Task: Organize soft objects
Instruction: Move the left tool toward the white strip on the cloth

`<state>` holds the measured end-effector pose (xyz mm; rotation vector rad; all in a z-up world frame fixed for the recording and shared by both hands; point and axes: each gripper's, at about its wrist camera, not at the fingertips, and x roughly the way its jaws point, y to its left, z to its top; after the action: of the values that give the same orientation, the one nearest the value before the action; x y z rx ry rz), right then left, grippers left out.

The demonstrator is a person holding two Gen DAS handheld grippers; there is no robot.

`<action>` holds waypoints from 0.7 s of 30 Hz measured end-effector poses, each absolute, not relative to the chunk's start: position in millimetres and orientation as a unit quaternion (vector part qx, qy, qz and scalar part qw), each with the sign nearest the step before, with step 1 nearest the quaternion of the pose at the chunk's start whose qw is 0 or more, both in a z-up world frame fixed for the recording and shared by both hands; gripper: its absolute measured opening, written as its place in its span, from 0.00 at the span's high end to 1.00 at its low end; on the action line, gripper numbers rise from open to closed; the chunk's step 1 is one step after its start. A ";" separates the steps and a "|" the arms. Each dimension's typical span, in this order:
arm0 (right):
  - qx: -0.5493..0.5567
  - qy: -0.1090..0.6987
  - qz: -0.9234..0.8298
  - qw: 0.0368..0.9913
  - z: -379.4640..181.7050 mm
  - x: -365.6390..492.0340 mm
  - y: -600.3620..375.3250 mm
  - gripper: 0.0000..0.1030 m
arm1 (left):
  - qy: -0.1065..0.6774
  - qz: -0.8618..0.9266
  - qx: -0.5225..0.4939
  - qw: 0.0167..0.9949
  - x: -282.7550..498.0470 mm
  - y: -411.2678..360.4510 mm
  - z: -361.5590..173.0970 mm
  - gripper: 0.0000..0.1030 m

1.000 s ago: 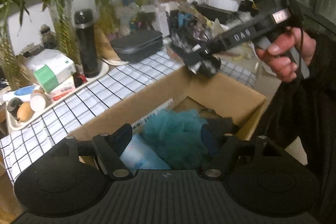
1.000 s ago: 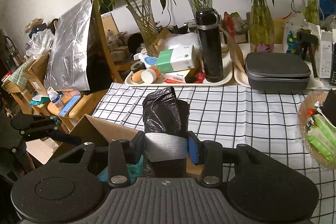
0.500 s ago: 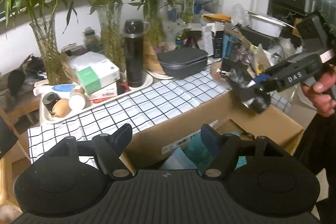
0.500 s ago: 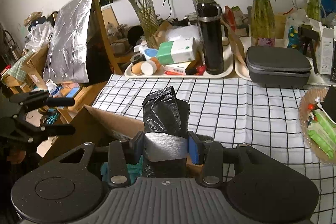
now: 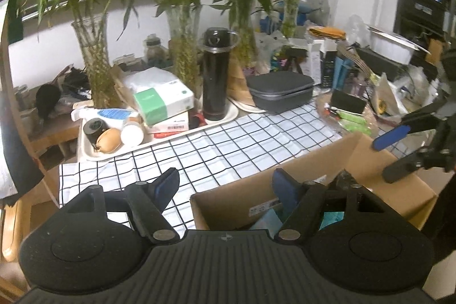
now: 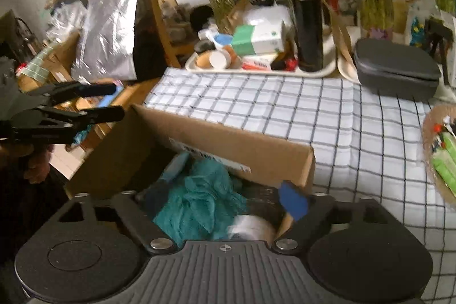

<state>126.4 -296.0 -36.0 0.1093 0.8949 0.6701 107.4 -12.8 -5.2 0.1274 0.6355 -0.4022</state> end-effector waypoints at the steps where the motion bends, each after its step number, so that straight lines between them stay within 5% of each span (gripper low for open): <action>1: 0.050 0.417 0.319 0.850 -34.6 125.5 -296.2 0.05 | 0.312 -0.193 0.060 0.928 108.8 -12.1 -5.8 0.31; 21: 0.030 0.390 0.235 0.890 -37.4 143.3 -300.9 0.00 | 0.346 -0.163 0.038 0.923 119.3 -2.8 -10.6 0.31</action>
<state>143.3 -300.9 -37.4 0.0626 0.8095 0.4870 119.3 -2.8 -10.6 0.0789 0.7101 -0.3351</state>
